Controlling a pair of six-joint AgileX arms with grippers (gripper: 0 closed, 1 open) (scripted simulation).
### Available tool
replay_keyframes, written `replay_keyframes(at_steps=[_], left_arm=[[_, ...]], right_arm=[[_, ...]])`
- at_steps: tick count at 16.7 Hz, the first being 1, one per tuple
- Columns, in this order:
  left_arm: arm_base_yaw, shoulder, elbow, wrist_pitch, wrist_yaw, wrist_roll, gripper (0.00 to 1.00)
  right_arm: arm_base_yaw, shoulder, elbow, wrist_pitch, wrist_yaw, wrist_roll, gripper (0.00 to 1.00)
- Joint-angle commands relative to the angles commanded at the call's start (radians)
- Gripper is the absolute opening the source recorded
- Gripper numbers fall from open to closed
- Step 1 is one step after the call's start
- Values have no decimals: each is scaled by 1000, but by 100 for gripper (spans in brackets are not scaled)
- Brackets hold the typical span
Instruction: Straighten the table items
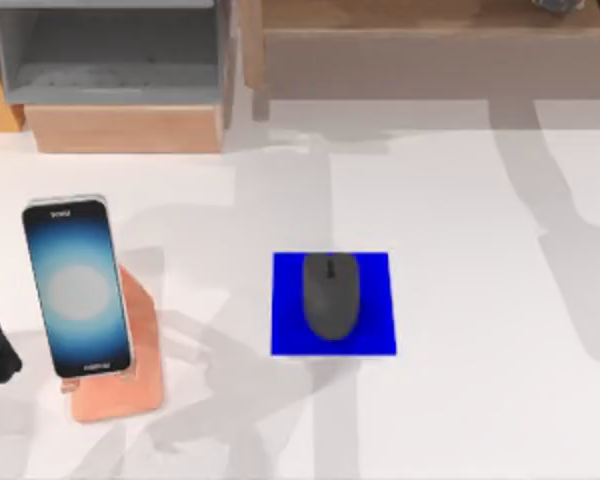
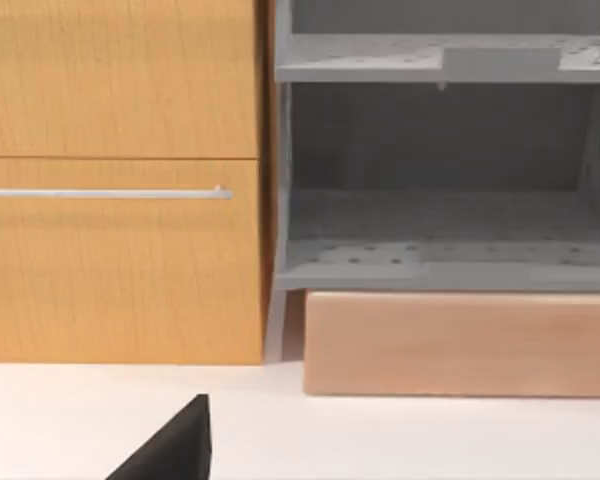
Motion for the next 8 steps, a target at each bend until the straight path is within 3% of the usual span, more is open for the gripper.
replay_keyframes(at_steps=[8], left_arm=[[0, 0, 0, 0, 0, 0, 100]], right_arm=[[3, 4, 3, -1, 2, -1, 0]])
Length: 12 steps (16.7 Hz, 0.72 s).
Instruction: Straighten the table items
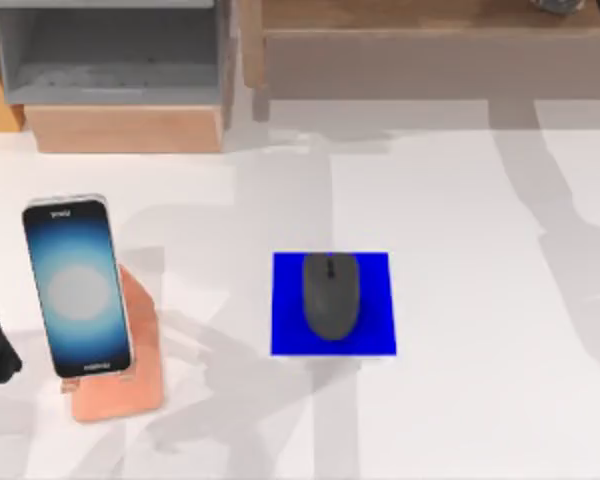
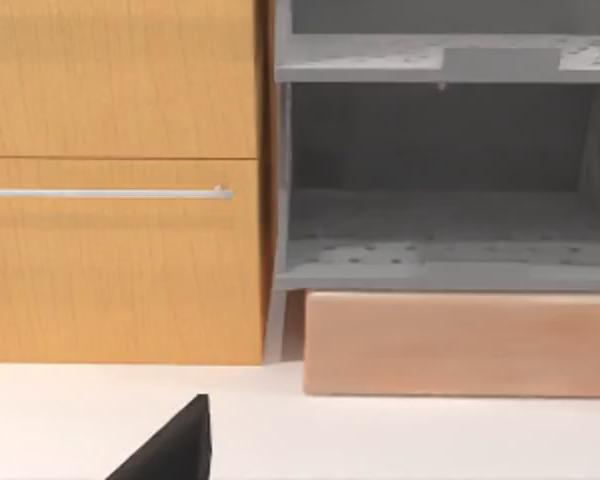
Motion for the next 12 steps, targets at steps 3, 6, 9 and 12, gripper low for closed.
replay_keyframes(at_steps=[3, 6, 9, 12], left_arm=[[0, 0, 0, 0, 0, 0, 100], [0, 0, 0, 0, 0, 0, 100], [0, 0, 0, 0, 0, 0, 100], [0, 0, 0, 0, 0, 0, 100]], right_arm=[[0, 0, 0, 0, 0, 0, 23], [0, 0, 0, 0, 0, 0, 45], [0, 0, 0, 0, 0, 0, 68], [0, 0, 0, 0, 0, 0, 90]])
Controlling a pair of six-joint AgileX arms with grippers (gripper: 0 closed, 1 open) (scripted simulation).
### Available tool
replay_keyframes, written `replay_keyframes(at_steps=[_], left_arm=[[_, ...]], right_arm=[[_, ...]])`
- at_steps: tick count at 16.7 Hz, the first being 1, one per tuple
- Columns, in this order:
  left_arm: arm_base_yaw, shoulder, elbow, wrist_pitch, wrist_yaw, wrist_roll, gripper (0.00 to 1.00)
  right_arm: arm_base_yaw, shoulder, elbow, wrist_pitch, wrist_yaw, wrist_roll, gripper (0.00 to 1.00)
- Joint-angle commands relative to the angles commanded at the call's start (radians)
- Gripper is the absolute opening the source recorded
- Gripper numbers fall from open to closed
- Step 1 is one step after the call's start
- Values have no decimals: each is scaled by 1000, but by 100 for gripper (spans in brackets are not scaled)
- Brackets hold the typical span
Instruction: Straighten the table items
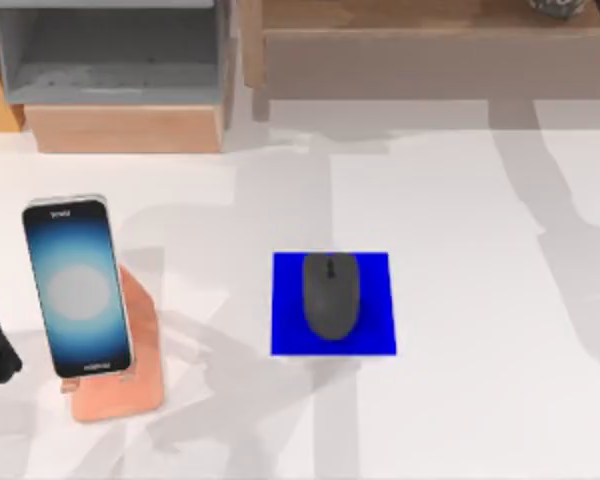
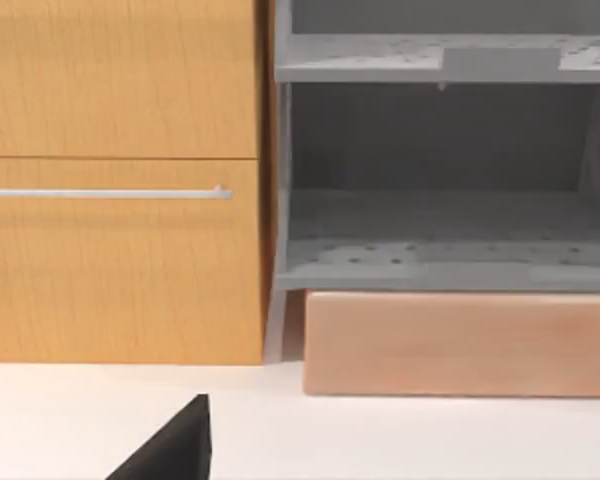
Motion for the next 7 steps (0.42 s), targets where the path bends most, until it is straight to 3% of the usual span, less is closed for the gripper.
replay_keyframes(at_steps=[2, 7], left_arm=[[0, 0, 0, 0, 0, 0, 100], [0, 0, 0, 0, 0, 0, 100]], right_arm=[[0, 0, 0, 0, 0, 0, 100], [0, 0, 0, 0, 0, 0, 100]])
